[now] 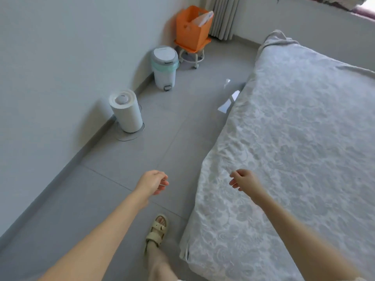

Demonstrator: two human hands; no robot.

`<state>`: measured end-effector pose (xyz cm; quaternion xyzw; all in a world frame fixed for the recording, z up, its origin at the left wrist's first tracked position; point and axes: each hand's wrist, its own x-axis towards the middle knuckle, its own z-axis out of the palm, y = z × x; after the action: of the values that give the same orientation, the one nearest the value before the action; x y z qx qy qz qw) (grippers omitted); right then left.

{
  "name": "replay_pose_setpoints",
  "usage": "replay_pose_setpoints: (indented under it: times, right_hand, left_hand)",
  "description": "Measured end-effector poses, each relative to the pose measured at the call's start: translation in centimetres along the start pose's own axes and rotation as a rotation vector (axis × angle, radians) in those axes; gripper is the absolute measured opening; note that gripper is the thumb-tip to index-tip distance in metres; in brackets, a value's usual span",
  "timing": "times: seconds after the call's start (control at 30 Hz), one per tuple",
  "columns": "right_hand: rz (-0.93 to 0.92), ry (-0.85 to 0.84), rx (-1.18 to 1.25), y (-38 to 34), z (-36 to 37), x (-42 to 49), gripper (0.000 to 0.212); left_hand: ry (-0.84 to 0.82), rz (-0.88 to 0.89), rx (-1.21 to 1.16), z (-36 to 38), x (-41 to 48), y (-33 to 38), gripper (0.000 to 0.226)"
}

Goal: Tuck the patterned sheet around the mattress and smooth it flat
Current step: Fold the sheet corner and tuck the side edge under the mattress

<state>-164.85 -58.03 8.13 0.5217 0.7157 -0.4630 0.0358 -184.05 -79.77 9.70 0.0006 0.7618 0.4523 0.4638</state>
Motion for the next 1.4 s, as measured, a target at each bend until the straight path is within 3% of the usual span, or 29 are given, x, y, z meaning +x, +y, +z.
replay_pose_setpoints:
  times: [0.1, 0.37, 0.57, 0.77, 0.83, 1.03, 1.27, 1.4]
  right_hand:
    - [0.123, 0.062, 0.040, -1.8, 1.7, 4.5, 0.026]
    - [0.296, 0.190, -0.143, -5.2, 5.3, 13.9, 0.045]
    - [0.451, 0.362, -0.109, -8.1, 5.8, 22.0, 0.054]
    - [0.490, 0.511, -0.242, -10.8, 5.3, 31.0, 0.046]
    - [0.484, 0.545, -0.303, -11.2, 4.4, 33.8, 0.040]
    - [0.474, 0.601, -0.446, -8.3, -2.0, 42.7, 0.061]
    - [0.665, 0.450, -0.451, -0.8, -8.2, 51.2, 0.071]
    - [0.670, 0.392, -0.346, 3.5, -6.9, 52.3, 0.070]
  left_hand:
    - [-0.036, -0.060, 0.077, -0.7, 5.5, 2.6, 0.026]
    - [-0.163, -0.141, 0.107, -0.8, 18.6, 7.4, 0.021]
    - [-0.288, -0.122, 0.130, 0.3, 28.8, 13.5, 0.016]
    - [-0.376, -0.052, 0.195, 3.3, 37.5, 19.4, 0.014]
    - [-0.387, -0.032, 0.222, 5.3, 40.4, 20.9, 0.017]
    - [-0.381, -0.029, 0.242, 14.5, 48.5, 24.4, 0.012]
    - [-0.506, -0.047, 0.524, 27.3, 58.2, 23.4, 0.029]
    - [-0.376, -0.224, 0.223, 33.9, 63.2, 22.7, 0.038]
